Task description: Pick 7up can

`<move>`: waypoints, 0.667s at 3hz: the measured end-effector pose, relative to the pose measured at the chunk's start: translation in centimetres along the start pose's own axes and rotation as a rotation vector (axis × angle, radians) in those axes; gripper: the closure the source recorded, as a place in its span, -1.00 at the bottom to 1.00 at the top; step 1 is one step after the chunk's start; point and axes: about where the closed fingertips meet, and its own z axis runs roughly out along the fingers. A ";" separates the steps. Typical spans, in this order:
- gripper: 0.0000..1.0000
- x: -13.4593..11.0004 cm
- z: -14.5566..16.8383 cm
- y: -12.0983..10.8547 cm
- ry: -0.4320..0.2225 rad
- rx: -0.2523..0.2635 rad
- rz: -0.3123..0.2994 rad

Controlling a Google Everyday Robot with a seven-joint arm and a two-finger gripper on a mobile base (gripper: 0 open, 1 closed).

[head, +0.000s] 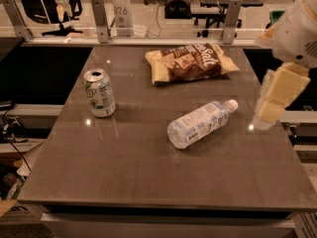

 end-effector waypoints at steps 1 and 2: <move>-1.00 -3.3 1.0 -0.6 -0.070 -0.020 -0.014; -1.00 -6.9 2.5 -0.8 -0.142 -0.031 0.001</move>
Offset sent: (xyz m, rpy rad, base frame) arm 0.0468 0.1162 -0.0068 0.2452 -0.0065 0.0285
